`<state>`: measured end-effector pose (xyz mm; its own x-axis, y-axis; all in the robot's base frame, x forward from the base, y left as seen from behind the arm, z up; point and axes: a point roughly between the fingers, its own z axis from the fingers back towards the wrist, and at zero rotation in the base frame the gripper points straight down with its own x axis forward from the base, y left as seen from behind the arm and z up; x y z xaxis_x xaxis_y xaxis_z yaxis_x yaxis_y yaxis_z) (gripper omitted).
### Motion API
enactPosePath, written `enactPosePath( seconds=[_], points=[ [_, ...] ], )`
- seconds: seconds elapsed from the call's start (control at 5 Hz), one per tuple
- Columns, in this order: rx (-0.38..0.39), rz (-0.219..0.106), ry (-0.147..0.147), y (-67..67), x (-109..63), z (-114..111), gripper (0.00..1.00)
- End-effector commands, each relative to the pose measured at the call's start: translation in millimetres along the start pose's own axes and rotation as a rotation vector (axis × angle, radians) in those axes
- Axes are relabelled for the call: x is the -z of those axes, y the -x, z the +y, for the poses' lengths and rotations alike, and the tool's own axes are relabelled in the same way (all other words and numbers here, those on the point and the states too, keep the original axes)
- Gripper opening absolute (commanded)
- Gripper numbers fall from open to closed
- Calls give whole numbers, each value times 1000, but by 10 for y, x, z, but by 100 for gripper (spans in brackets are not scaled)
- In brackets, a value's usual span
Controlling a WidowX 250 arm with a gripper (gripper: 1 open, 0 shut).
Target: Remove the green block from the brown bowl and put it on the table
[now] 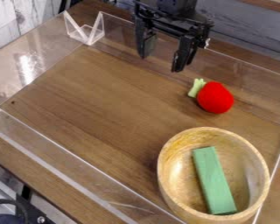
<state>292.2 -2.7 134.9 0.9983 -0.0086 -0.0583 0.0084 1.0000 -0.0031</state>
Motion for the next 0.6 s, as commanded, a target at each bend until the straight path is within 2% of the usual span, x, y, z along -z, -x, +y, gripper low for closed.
enactPosePath(
  seconds=[0.0,0.2,0.4],
  points=[
    [-76,29,35,101,106,-181,100],
    [-228,54,81,401,70,-538,100],
    [-368,56,111,658,-3,-935,100]
  ],
)
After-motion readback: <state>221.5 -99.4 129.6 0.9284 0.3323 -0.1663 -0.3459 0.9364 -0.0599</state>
